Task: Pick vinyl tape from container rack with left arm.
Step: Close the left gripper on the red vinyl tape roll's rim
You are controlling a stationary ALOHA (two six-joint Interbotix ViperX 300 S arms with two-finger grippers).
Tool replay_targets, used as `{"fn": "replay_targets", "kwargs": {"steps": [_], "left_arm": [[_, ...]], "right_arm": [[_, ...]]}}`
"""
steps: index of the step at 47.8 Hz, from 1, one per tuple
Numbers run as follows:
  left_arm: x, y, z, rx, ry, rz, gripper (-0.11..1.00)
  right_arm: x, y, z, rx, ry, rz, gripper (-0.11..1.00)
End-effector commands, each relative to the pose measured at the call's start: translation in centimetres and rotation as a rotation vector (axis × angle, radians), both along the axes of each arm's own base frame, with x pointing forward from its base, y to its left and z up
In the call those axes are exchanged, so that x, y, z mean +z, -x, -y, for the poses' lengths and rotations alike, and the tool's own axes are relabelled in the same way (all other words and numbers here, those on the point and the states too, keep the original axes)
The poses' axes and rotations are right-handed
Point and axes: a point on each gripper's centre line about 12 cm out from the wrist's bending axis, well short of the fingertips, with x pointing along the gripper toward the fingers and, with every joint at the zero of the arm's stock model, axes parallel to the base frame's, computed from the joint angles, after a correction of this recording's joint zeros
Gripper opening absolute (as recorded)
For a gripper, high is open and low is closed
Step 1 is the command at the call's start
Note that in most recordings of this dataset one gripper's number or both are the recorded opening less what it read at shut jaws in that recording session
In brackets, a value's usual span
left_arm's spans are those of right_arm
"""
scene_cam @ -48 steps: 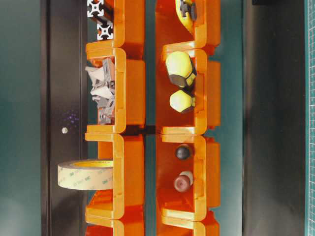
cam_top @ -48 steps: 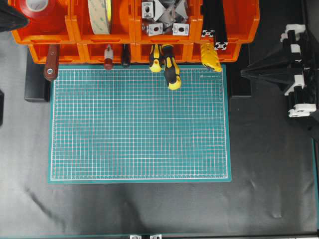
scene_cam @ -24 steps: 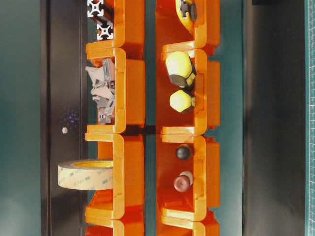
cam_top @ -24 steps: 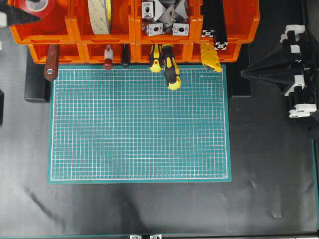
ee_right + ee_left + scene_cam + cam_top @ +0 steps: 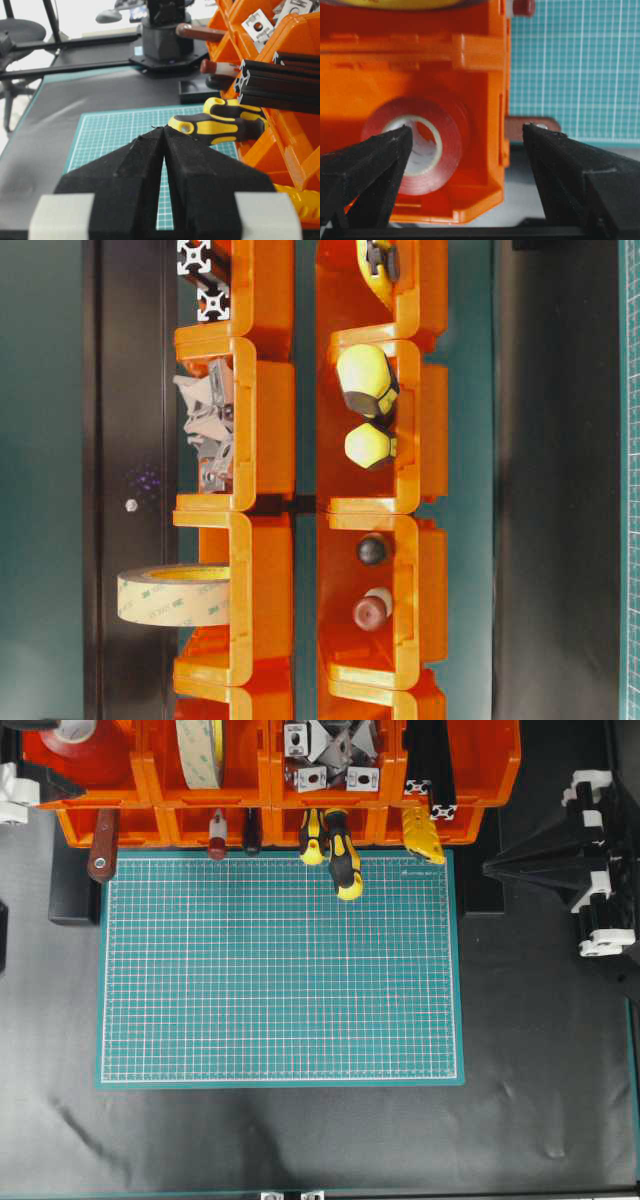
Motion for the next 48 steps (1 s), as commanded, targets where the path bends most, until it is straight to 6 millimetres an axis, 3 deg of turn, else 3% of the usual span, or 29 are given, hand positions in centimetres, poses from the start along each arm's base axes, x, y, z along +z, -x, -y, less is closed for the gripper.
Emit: {"fn": "replay_targets", "kwargs": {"steps": [1,14,35,40,48], "left_arm": [[0.0,0.2,-0.3,0.012,-0.001,0.001,0.85],[-1.1,0.5,-0.5,0.023,0.007,-0.031,0.85],[-1.1,0.5,-0.9,0.036,0.004,-0.019,0.83],[-1.1,0.5,-0.9,0.035,0.004,-0.021,0.76],[-1.1,0.5,-0.9,0.027,0.001,-0.026,0.49]], "right_arm": [[1.2,-0.3,0.0,0.001,-0.005,0.031,0.00],[1.2,-0.2,0.0,-0.001,-0.005,0.032,0.00],[1.3,0.0,0.0,0.001,-0.003,0.035,0.00],[1.3,0.0,0.0,0.001,-0.005,0.029,0.00],[1.4,0.2,0.0,0.001,-0.005,0.028,0.00]]}}
